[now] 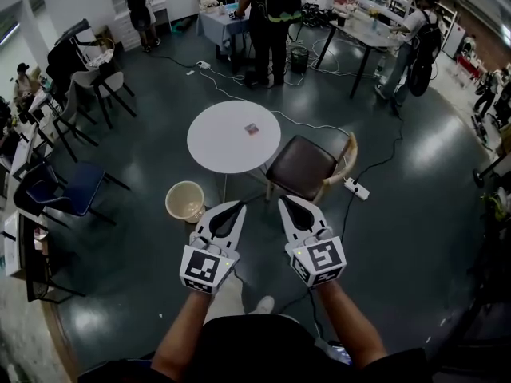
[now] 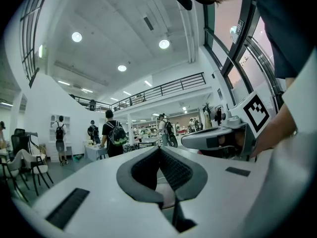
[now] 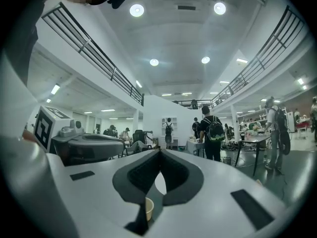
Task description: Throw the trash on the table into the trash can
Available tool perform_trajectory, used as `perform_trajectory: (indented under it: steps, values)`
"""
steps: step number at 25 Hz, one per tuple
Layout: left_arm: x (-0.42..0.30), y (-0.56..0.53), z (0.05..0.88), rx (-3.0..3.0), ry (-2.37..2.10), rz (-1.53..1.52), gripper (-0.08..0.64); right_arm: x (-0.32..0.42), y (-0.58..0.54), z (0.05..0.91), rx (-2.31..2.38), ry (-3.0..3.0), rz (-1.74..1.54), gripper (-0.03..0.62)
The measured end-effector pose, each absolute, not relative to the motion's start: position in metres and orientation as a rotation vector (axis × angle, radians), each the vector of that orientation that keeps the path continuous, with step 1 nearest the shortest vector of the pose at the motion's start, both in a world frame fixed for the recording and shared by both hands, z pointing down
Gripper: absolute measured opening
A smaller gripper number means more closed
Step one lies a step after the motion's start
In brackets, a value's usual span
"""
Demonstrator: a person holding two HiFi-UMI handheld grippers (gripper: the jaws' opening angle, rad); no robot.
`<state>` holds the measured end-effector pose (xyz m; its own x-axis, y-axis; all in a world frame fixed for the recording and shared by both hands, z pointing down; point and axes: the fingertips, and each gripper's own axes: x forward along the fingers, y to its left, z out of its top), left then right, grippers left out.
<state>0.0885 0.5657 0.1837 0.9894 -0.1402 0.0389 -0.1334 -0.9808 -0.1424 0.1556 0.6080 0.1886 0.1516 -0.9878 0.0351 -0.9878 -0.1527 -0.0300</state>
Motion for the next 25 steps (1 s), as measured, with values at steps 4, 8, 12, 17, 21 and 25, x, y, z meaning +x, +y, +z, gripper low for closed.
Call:
perform_trajectory:
  steps: [4, 8, 12, 17, 21, 25]
  values:
    - [0.094, 0.559, 0.182, -3.000, 0.209, -0.052, 0.015, 0.162, 0.600, 0.190, 2.380, -2.047, 0.069, 0.018]
    - [0.104, 0.548, 0.182, -3.000, 0.200, -0.046, 0.015, 0.170, 0.589, 0.188, 2.383, -2.045, 0.059, 0.018]
    - [0.112, 0.533, 0.179, -2.999, 0.187, -0.032, 0.015, 0.176, 0.572, 0.188, 2.386, -2.039, 0.059, 0.018]
    - [0.134, 0.503, 0.187, -3.004, 0.176, -0.058, 0.015, 0.198, 0.544, 0.192, 2.396, -2.029, 0.071, 0.018]
    - [0.153, 0.474, 0.192, -3.009, 0.166, -0.067, 0.015, 0.217, 0.516, 0.199, 2.400, -2.013, 0.093, 0.018]
    - [0.171, 0.440, 0.196, -3.019, 0.150, -0.077, 0.015, 0.233, 0.483, 0.203, 2.403, -1.997, 0.108, 0.018]
